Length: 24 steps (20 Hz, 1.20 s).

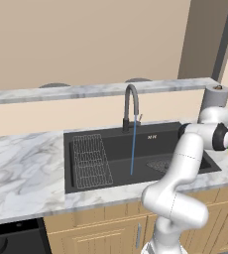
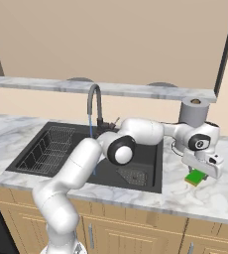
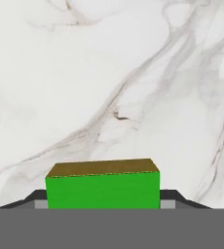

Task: Soak the sponge with water for a few seconds and then drop it inside the sink.

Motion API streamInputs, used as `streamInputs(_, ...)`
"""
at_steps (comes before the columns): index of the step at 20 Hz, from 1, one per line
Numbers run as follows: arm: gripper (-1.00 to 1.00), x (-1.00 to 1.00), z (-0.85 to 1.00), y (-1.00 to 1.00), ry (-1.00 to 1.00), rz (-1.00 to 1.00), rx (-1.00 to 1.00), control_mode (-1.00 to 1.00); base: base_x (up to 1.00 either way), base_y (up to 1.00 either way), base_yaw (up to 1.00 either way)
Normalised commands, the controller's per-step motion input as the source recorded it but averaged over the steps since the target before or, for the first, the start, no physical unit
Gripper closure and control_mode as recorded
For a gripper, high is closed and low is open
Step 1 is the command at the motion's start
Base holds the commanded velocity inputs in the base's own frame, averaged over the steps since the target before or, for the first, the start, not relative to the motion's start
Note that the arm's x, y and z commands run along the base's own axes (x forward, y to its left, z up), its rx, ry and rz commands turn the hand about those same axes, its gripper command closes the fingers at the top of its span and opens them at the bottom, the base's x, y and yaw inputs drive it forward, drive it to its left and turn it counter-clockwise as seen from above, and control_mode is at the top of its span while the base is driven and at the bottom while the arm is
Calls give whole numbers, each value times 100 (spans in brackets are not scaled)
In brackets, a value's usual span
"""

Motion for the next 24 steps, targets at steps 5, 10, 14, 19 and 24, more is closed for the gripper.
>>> streamInputs(5, 100, -4, 14, 1, 0, 0, 0, -100, 0, 0, 0)
streamInputs(10, 100, -11, 43, 15, 0, 0, -1, -100, 0, 0, 0)
streamInputs(14, 100, -13, 37, 24, -6, 0, -2, -100, 0, 0, 0)
streamInputs(19, 100, -34, 26, 34, -9, 0, -4, -100, 0, 0, 0)
streamInputs(24, 100, -10, 8, 32, -15, 0, -7, -100, 0, 0, 0)
